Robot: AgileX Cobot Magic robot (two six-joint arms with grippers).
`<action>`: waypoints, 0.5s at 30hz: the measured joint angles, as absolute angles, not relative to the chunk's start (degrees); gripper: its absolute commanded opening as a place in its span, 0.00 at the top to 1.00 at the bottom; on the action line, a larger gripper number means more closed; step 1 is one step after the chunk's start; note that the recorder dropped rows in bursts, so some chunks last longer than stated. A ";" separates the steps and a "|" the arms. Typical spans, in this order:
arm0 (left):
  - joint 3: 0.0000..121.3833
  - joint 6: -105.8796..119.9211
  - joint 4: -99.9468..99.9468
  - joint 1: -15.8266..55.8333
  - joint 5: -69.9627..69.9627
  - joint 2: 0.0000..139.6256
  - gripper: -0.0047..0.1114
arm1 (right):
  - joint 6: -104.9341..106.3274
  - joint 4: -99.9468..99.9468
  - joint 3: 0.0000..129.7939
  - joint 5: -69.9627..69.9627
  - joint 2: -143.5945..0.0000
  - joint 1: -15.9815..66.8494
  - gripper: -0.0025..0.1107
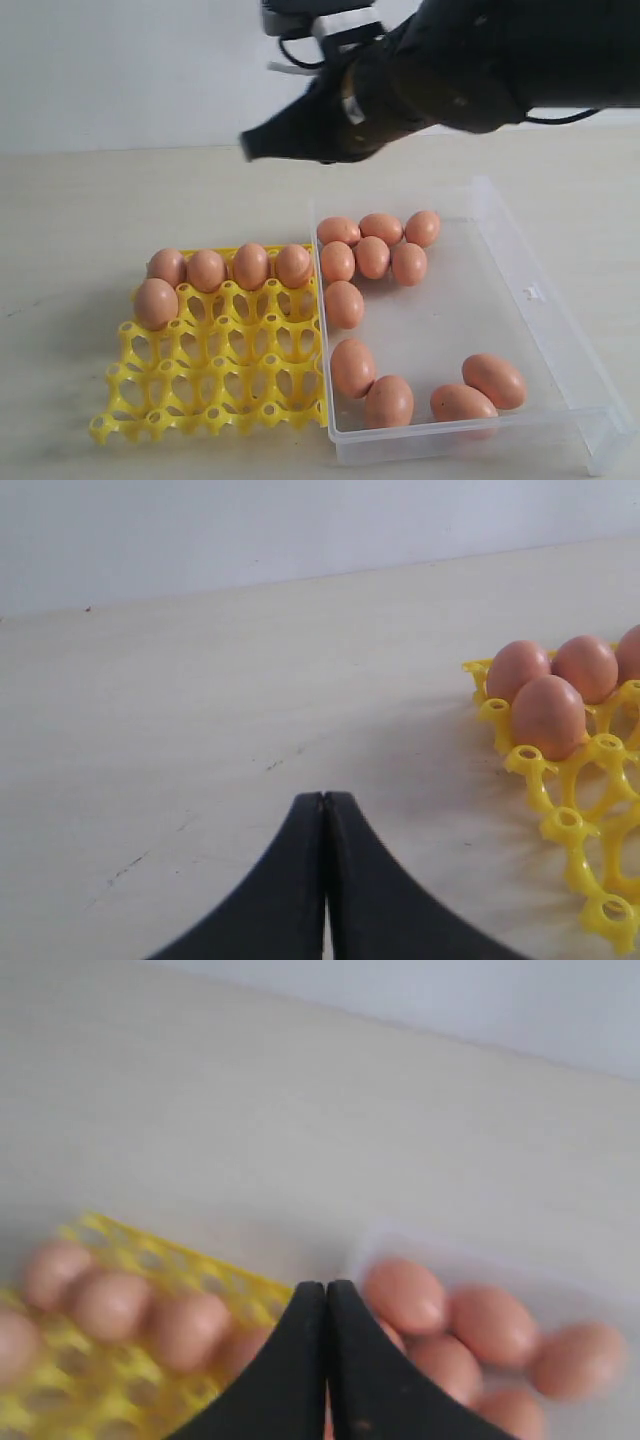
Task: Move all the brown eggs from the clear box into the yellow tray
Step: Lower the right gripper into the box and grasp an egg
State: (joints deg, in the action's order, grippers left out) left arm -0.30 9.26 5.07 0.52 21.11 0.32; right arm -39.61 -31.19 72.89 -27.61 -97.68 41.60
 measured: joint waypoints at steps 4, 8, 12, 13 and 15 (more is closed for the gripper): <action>-0.30 9.26 5.07 0.52 21.11 0.32 0.96 | -25.60 -19.71 72.89 -41.04 -96.78 37.80 0.97; -0.30 9.26 5.07 0.52 21.11 0.32 0.96 | -21.88 -14.12 72.89 -43.00 -98.30 35.08 0.88; -0.30 9.26 5.07 0.52 21.11 0.32 0.96 | -21.63 -10.98 72.89 -43.33 -101.33 32.51 0.69; -0.30 9.26 5.07 0.52 21.11 0.32 0.96 | -21.63 -10.68 72.89 -43.33 -102.19 32.00 0.64; -0.30 9.26 5.07 0.52 21.11 0.32 0.96 | -21.50 -10.37 72.89 -43.33 -103.69 31.11 0.56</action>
